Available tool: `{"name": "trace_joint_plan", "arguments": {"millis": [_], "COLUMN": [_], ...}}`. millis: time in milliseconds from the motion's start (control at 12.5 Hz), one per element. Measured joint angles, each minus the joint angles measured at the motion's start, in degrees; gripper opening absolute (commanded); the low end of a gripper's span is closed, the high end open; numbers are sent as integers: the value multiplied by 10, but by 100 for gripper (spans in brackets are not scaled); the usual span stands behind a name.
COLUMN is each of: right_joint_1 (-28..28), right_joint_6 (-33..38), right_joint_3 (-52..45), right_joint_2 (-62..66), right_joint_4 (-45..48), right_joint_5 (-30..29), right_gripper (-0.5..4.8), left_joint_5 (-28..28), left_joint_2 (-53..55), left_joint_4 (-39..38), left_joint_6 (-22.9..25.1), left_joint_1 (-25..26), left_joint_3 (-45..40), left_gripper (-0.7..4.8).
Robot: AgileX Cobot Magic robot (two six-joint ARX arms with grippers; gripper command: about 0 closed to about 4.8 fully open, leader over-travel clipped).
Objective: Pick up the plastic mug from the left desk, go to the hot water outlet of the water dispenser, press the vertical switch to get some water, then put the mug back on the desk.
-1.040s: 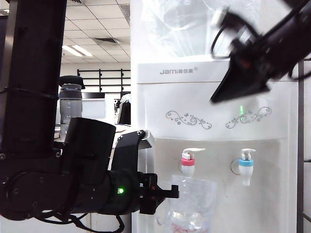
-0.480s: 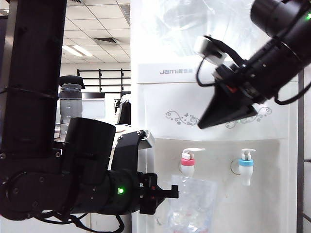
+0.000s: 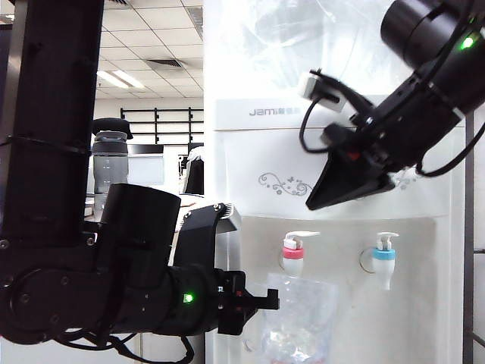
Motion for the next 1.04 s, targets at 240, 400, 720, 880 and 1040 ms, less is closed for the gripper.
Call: {"name": "trace_joint_plan", "arguments": {"millis": [240,400,720,880,1040], "right_joint_1": [0,0,0,1,1], "right_joint_6": [4,4,3,3,3], "right_joint_3": [0,0,0,0,0], "right_joint_2": [27,35,42,45,45], "right_joint_4": [10,11,11,11,12], "right_joint_5": [1,1,5,11,12], "right_gripper": [-5,-6,-6,-6,-6], "left_joint_5": [0,0,0,0,0], "left_joint_2": [0,0,0,0,0], "left_joint_4": [0,0,0,0,0], "left_joint_6": [0,0,0,0,0], "left_joint_1": [0,0,0,0,0], "left_joint_3": [0,0,0,0,0], "left_gripper": [-5,-5,-5,-5,-5]}}
